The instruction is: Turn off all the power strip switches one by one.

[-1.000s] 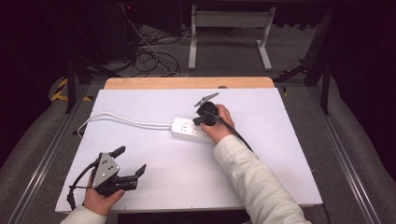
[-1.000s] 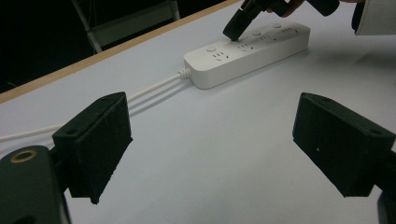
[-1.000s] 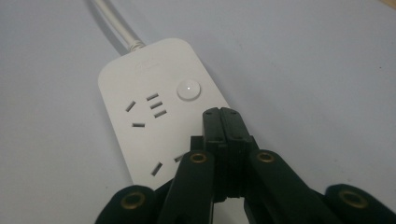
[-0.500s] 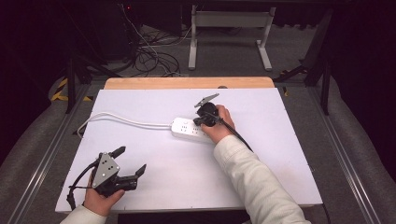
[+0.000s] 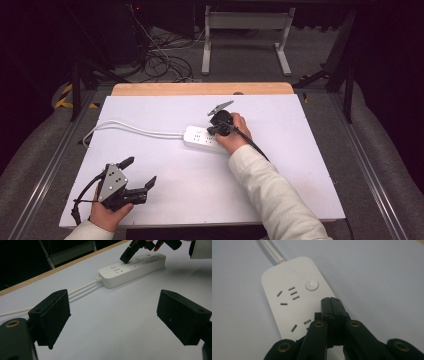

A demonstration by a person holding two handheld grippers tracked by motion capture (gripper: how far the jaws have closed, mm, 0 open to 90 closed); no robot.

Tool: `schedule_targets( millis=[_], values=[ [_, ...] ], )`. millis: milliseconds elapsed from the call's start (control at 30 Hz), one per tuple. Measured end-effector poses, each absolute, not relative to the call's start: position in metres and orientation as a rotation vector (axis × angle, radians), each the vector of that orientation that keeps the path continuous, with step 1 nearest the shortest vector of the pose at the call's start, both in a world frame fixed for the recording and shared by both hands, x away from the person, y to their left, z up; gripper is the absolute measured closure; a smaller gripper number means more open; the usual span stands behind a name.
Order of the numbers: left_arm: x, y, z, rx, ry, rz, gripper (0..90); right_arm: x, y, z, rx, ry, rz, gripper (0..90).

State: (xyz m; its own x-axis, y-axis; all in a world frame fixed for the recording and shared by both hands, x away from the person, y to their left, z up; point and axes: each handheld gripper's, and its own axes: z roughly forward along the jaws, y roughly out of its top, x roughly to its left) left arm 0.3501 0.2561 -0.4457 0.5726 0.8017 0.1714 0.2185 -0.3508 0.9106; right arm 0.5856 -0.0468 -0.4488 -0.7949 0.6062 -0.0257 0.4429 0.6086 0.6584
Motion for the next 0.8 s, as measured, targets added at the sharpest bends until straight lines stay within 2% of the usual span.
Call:
schedule_targets(
  millis=[367, 433, 533, 800],
  values=[
    [0.35, 0.256, -0.446, 1.866, 0.828, 0.779, 12.1, 0.585, -0.046, -0.449, 0.866, 2.589, 0.953, 90.0],
    [0.351, 0.256, -0.446, 1.866, 0.828, 0.781, 12.1, 0.582, -0.046, -0.442, 0.813, 2.571, 0.965, 90.0],
    [0.351, 0.256, -0.446, 1.862, 0.834, 0.775, 12.1, 0.577, -0.048, -0.427, 0.806, 2.504, 1.156, 90.0],
    [0.351, 0.256, -0.446, 1.86, 0.834, 0.772, 12.1, 0.577, -0.036, -0.412, 0.763, 2.497, 1.186, 90.0]
  ],
)
